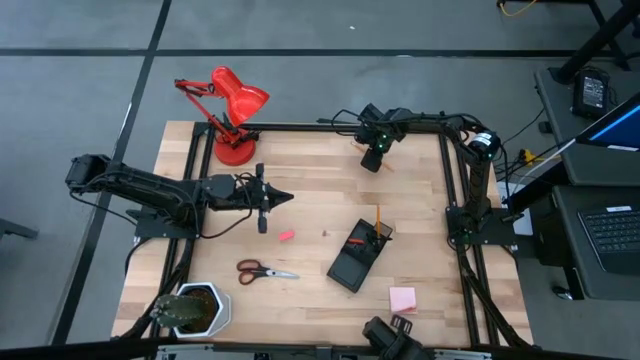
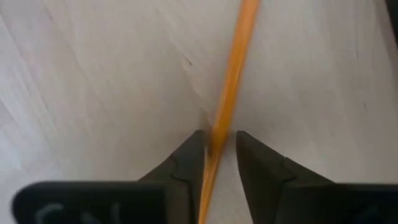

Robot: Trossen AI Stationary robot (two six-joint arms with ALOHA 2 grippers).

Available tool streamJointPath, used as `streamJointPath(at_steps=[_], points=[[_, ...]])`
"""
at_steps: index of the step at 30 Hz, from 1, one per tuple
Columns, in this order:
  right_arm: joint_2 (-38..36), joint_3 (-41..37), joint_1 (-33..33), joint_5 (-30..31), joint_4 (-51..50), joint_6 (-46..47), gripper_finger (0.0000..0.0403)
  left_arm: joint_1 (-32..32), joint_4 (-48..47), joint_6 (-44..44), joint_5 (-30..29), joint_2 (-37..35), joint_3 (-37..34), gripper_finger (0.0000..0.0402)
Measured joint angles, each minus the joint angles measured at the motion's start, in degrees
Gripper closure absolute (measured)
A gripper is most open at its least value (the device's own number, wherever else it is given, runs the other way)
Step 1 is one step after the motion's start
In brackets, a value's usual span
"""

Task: Pick and place office supplies into organizer
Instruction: Put the pencil into the desk organizer

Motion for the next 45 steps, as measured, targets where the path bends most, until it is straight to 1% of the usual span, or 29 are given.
streamJointPath(at_steps=[8,13,22,28,40,45], points=[[0.0,-0.03,0.0,-0.04,-0.07,0.08,0.0359,0.02,0.01,0.02,0.0,0.0,-0.01,0.0396],[-0.04,-0.05,0.02,-0.05,-0.07,0.46,0.0378,0.02,-0.01,0.02,0.0,0.0,-0.01,0.0396],[-0.04,-0.05,0.36,0.0,-0.02,1.55,0.0375,0.01,-0.01,0.02,0.0,0.0,0.0,0.0396],[-0.06,-0.05,1.24,0.56,0.02,1.55,0.0383,0.02,-0.01,0.04,0.0,0.0,-0.01,0.0396],[-0.09,-0.05,1.53,0.45,0.0,1.91,0.0383,0.02,-0.01,0.04,0.0,0.0,-0.01,0.0396],[-1.35,-0.21,1.55,0.41,-0.13,3.41,0.0378,0.02,-0.01,0.06,0.01,0.0,-0.01,0.0396]])
